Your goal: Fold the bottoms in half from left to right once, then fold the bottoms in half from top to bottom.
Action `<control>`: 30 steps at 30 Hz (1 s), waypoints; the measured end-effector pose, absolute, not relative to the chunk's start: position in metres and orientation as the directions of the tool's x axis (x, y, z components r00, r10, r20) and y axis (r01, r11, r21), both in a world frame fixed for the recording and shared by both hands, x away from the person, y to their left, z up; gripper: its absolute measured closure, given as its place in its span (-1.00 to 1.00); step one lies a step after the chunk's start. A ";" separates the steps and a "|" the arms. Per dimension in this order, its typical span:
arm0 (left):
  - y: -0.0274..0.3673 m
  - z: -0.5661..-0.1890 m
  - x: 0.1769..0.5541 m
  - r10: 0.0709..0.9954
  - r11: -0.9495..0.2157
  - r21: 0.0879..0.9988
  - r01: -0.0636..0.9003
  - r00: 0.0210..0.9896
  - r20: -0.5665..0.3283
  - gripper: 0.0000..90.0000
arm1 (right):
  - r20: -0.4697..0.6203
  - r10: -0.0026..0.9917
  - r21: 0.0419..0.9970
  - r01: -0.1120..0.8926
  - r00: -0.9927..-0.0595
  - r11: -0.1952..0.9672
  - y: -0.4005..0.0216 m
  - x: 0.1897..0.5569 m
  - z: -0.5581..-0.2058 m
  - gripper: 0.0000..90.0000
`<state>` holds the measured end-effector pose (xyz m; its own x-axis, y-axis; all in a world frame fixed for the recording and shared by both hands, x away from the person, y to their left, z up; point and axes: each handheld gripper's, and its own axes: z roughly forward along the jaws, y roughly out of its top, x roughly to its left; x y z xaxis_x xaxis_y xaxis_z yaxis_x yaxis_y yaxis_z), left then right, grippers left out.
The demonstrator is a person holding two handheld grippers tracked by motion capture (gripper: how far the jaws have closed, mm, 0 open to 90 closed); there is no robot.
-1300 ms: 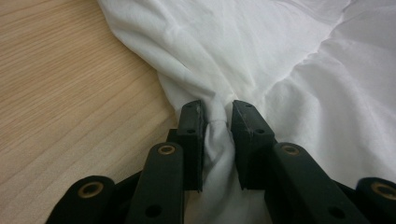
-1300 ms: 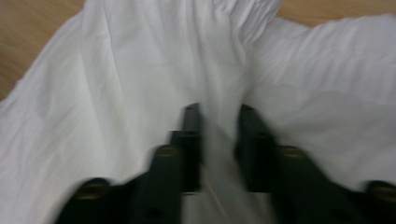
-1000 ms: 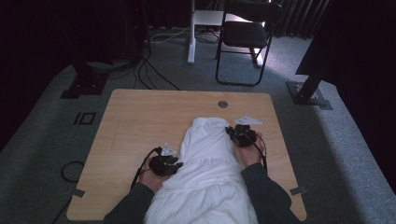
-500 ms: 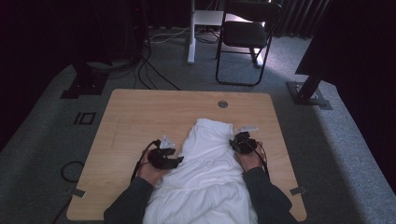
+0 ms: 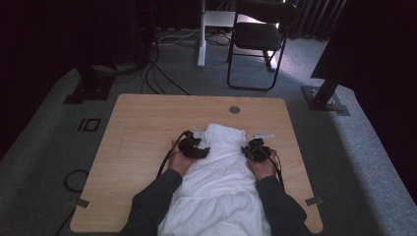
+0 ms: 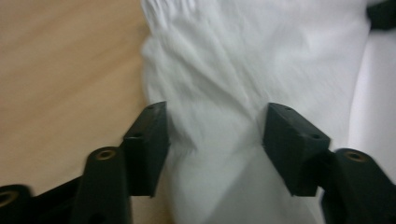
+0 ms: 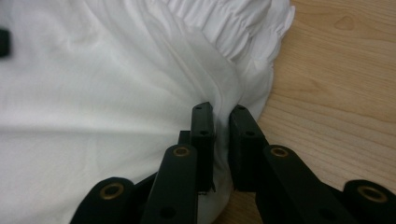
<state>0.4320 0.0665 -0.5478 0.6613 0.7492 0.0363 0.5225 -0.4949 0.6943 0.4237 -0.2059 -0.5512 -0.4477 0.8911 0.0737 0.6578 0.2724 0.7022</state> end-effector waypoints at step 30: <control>0.094 -0.535 0.431 0.794 -0.386 0.671 0.633 0.598 -0.108 -0.46 | 0.094 0.866 0.722 0.633 -0.491 0.281 -0.187 0.409 -0.554 0.82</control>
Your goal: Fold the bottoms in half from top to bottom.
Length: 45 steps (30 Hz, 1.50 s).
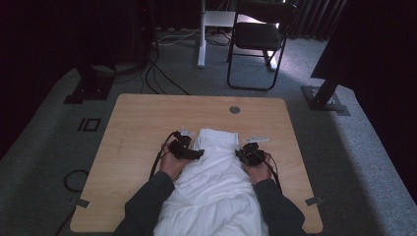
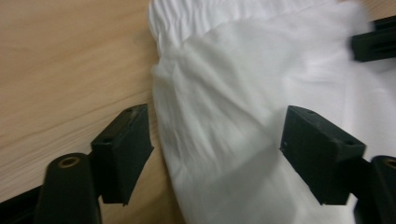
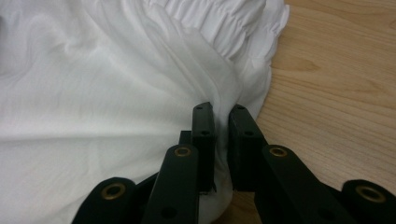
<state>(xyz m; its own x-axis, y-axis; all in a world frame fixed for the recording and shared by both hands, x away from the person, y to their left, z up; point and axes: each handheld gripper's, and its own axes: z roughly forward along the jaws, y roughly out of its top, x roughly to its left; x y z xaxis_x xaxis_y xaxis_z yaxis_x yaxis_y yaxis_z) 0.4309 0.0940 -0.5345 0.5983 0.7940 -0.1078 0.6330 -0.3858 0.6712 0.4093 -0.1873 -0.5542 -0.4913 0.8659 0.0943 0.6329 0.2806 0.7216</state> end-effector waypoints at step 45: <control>0.087 -0.531 0.448 0.752 -0.341 0.701 0.626 0.629 -0.196 0.82 | 0.186 0.846 0.693 0.677 -0.500 0.248 -0.174 0.448 -0.540 0.87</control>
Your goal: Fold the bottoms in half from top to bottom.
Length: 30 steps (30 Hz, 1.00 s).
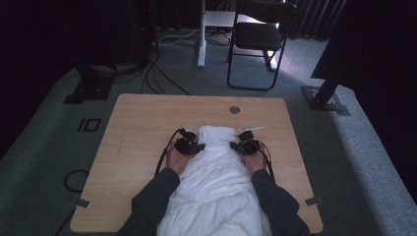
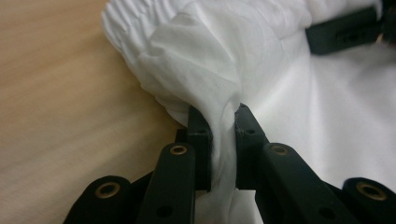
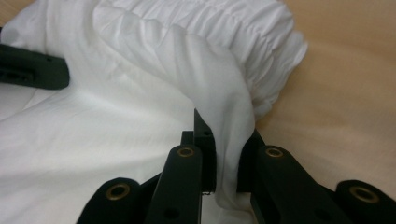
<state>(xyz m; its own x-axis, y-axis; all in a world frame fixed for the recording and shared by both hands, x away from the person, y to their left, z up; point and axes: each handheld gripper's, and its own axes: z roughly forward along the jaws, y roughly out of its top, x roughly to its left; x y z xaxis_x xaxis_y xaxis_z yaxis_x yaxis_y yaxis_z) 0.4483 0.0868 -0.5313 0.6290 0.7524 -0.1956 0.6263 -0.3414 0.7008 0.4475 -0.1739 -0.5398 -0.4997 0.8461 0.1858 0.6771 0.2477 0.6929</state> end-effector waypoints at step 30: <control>0.086 -0.353 0.459 0.698 -0.314 0.875 0.368 0.715 -0.050 0.79 | 0.006 0.840 0.903 0.363 -0.542 0.229 -0.190 0.445 -0.358 0.86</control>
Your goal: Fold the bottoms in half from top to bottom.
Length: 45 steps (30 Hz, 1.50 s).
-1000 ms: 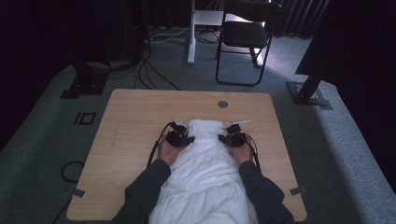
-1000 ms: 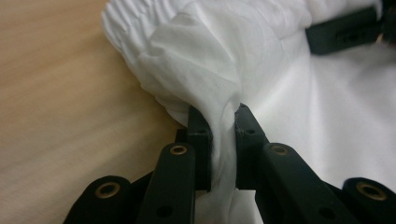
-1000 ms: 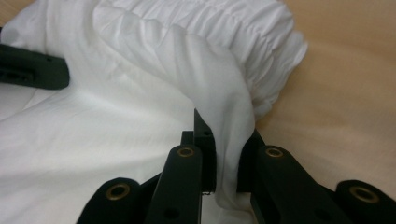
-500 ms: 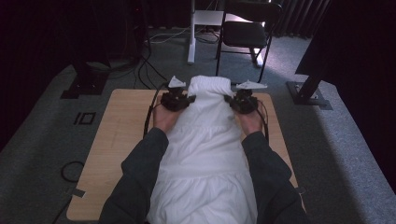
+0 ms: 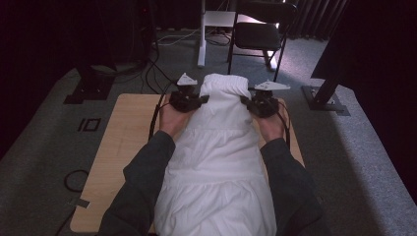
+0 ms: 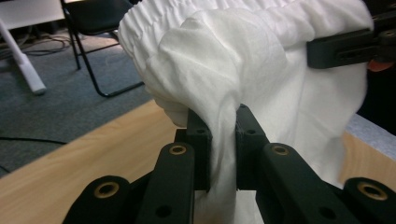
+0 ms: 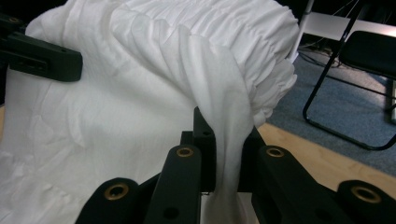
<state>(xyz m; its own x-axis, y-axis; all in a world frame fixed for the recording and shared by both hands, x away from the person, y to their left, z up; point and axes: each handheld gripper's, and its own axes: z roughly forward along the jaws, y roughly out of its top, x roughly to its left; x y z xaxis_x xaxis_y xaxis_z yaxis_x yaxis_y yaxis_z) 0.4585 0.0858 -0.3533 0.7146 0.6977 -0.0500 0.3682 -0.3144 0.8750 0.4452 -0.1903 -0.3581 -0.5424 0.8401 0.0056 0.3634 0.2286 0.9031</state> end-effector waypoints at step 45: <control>0.095 -0.529 0.415 0.660 -0.660 0.589 0.466 0.734 0.158 0.73 | 0.005 0.752 0.684 0.551 -0.659 0.478 -0.144 0.370 -0.538 0.82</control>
